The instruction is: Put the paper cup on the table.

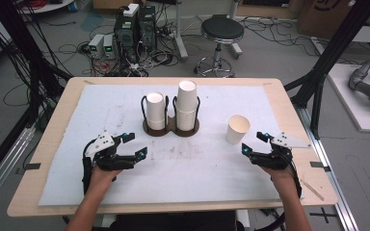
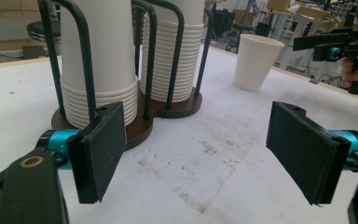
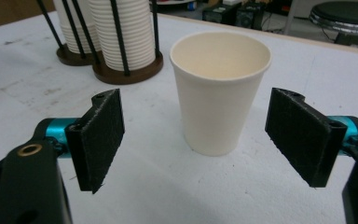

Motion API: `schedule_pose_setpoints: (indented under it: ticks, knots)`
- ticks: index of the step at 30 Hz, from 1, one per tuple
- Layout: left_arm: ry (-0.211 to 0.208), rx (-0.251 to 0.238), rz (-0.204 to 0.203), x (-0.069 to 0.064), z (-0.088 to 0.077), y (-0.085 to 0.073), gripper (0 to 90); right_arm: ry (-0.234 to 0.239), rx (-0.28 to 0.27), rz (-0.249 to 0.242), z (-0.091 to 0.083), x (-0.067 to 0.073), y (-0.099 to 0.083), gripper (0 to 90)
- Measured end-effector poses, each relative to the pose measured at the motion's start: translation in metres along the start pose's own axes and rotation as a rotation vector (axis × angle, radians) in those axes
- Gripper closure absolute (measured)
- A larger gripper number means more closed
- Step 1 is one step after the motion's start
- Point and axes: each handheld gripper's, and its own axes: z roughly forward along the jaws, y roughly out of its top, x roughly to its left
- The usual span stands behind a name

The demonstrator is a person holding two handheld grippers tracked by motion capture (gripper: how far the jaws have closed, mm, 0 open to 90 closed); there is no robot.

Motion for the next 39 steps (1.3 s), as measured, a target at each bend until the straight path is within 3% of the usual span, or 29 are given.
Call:
schedule_pose_setpoints:
  ticks: [16,21,39]
  knots:
    - [-0.008,-0.017,0.012,-0.003,-0.002,0.002,20.1,0.126,-0.105,-0.078,-0.010,0.021,0.016,20.1]
    - [-0.014,-0.021,0.017,-0.006,-0.004,0.003,20.1,0.136,-0.104,-0.094,-0.010,0.028,0.018,20.1]
    - [-0.013,-0.022,0.021,-0.008,-0.006,0.002,20.1,0.125,-0.114,-0.094,-0.014,0.028,0.020,20.2]
